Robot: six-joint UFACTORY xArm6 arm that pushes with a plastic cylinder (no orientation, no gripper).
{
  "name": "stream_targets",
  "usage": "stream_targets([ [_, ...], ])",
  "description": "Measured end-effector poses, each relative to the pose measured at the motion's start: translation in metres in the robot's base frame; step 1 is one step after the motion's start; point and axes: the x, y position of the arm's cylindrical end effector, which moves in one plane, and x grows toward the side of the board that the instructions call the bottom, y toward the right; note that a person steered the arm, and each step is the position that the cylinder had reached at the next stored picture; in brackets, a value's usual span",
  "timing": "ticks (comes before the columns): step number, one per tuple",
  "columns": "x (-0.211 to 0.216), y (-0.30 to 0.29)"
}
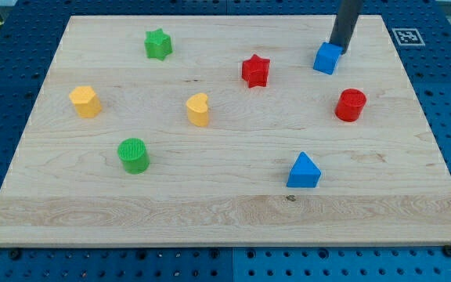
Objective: Push the blue cube down and left
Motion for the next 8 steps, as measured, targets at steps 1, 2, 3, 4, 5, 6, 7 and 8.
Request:
stream_targets([
  [1, 0.004, 0.027],
  [2, 0.022, 0.032],
  [3, 0.029, 0.018],
  [4, 0.029, -0.009],
  [5, 0.028, -0.029],
  [6, 0.028, -0.038],
  [7, 0.028, -0.039],
  [8, 0.041, -0.039],
])
